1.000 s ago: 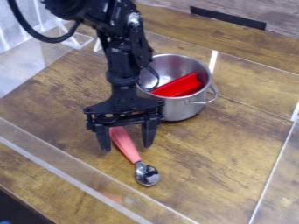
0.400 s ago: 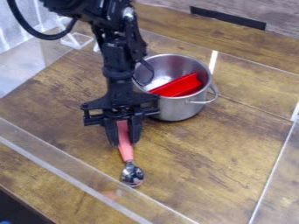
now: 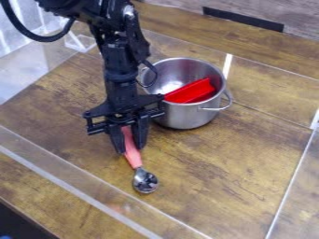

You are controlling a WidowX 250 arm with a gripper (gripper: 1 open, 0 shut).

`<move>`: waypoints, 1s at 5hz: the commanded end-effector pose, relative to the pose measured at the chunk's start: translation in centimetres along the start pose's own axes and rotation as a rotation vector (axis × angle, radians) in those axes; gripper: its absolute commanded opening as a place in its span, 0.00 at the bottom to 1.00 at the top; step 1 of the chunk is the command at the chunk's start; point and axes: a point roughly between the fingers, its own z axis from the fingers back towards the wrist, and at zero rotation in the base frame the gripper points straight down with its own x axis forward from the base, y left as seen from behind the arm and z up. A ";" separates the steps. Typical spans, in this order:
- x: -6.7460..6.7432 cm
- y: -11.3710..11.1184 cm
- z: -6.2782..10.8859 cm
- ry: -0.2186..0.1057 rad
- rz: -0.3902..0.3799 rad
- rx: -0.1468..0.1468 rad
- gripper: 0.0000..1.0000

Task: Put the red object in the silver pot

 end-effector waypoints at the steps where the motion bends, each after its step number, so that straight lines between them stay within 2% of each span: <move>1: -0.4 -0.1 1.0 -0.032 0.011 -0.030 0.00; 2: -1.5 -0.4 0.9 -0.039 -0.010 -0.027 0.00; 4: -0.5 1.2 1.0 -0.062 0.014 -0.024 0.00; 5: -0.3 1.0 1.1 -0.074 0.045 -0.019 0.00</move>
